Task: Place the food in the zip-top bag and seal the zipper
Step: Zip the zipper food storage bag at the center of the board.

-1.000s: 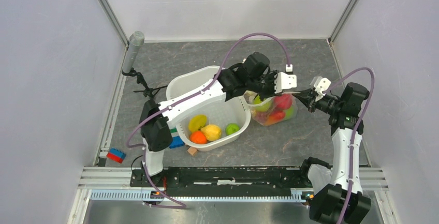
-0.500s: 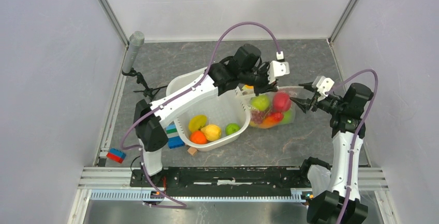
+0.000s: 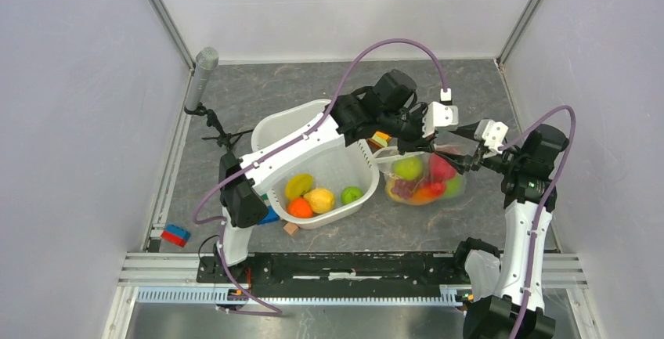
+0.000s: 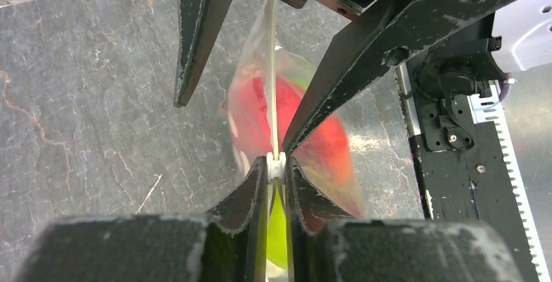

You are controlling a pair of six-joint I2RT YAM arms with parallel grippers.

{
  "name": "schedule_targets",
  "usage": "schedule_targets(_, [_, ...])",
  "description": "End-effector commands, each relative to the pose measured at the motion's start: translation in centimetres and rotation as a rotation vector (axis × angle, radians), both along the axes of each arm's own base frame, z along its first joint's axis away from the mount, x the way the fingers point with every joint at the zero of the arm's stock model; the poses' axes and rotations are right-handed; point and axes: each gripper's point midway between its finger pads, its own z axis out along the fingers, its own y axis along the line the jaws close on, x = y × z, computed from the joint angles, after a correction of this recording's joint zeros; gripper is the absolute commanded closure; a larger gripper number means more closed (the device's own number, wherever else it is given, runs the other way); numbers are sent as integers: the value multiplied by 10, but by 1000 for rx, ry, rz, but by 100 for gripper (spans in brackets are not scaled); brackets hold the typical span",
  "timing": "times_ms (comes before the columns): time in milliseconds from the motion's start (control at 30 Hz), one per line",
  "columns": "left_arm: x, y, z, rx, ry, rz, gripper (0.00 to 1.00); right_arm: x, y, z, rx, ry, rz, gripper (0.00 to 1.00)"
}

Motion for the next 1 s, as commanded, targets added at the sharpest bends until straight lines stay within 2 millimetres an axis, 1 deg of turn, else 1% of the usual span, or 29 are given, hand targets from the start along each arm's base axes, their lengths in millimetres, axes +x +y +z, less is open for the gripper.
schedule_targets(0, [-2,-2,25,-60,-56,-25,98,-11,9,13,12,-43,76,37])
schedule_targets(67, [-1,-3,27,-68,-58,-24,98,-14,11,10,18,-45,91,45])
schedule_targets(100, [-1,-4,28,-71,-58,-25,98,-15,12,10,16,-50,94,51])
schedule_targets(200, [-1,-5,29,-73,-60,-22,98,-16,13,8,14,-55,95,62])
schedule_targets(233, [-1,-4,31,-75,-61,-21,98,-16,13,8,14,-55,97,70])
schedule_targets(267, [-1,-4,31,-74,-62,-20,98,-16,13,8,15,-57,100,75])
schedule_targets(300, [-1,-4,30,-72,-62,-18,98,-16,13,9,17,-55,101,78])
schedule_targets(433, [1,-1,28,-63,-66,-4,98,-11,10,7,2,-52,71,97])
schedule_targets(467, [1,0,27,-60,-68,-1,98,-8,8,6,-6,-49,51,100])
schedule_targets(633, [5,6,23,-39,-86,30,98,6,-6,8,-50,-47,-59,100])
schedule_targets(800, [10,17,13,-5,-109,75,98,21,-21,13,-53,-45,-179,100])
schedule_targets(967, [16,28,3,23,-128,120,98,33,-38,10,-56,-33,-303,100])
